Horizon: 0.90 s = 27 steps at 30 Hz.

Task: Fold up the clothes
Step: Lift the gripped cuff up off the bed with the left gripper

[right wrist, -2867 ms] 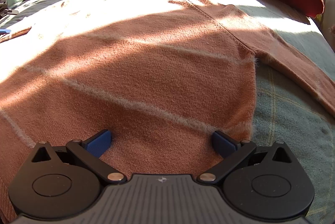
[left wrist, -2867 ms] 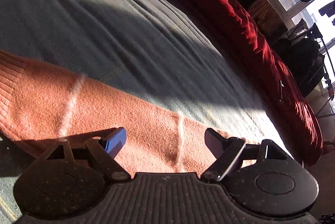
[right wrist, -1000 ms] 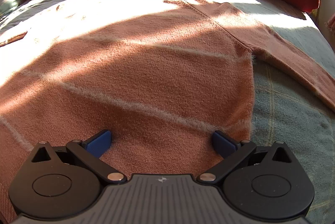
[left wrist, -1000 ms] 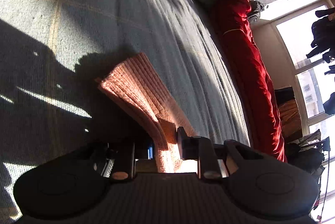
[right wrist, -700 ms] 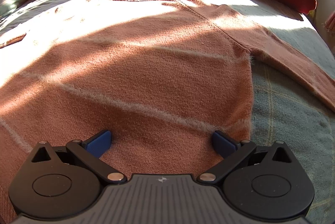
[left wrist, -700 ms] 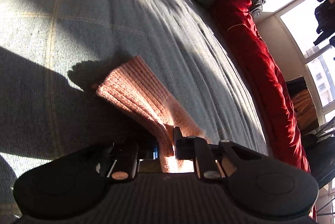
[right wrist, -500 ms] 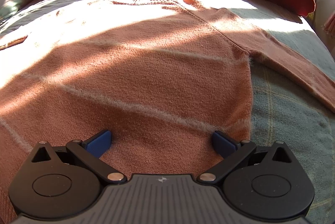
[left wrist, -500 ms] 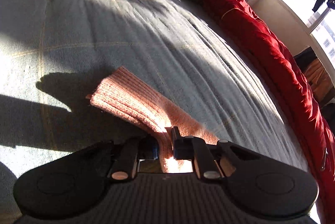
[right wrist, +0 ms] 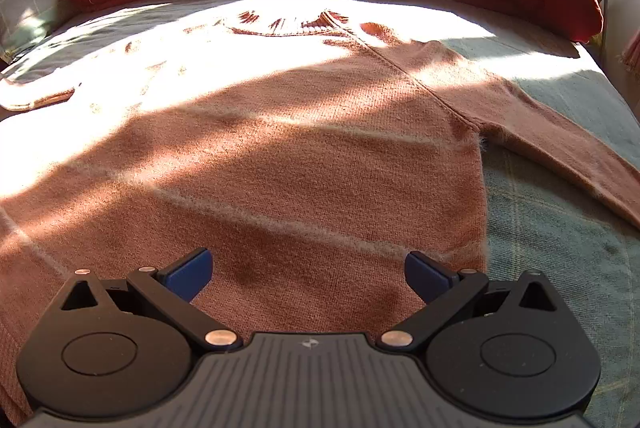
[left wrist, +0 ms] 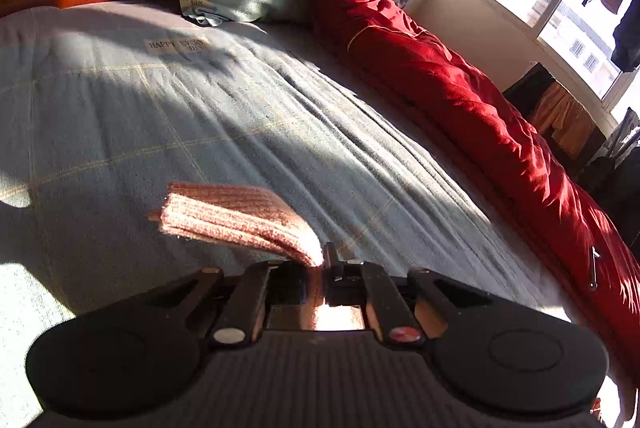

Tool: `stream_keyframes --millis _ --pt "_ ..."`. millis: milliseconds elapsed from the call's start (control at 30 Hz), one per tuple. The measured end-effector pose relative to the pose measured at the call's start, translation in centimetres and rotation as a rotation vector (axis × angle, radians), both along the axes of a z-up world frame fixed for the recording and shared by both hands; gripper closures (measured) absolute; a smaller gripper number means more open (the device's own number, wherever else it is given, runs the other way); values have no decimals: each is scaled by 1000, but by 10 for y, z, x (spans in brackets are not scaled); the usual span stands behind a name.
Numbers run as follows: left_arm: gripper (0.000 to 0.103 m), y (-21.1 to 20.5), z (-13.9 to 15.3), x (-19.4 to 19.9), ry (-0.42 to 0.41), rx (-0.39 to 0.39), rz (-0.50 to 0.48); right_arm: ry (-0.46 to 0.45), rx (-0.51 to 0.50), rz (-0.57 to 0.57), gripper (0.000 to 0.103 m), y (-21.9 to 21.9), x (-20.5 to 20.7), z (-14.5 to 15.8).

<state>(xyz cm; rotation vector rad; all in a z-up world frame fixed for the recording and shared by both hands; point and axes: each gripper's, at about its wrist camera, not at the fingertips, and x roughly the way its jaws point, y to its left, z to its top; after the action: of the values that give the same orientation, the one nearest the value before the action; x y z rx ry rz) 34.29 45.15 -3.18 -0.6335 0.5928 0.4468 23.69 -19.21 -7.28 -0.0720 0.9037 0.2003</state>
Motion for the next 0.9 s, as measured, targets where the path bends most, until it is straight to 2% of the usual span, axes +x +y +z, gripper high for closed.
stream_keyframes --millis 400,667,900 --pt "98 -68 54 20 -81 87 -183 -92 -19 1 0 -5 -20 33" --pt "98 -126 79 34 -108 142 -303 -118 -2 -35 0 -22 -34 38" --pt "98 -165 91 41 -107 172 -349 -143 14 -30 0 -37 -41 38"
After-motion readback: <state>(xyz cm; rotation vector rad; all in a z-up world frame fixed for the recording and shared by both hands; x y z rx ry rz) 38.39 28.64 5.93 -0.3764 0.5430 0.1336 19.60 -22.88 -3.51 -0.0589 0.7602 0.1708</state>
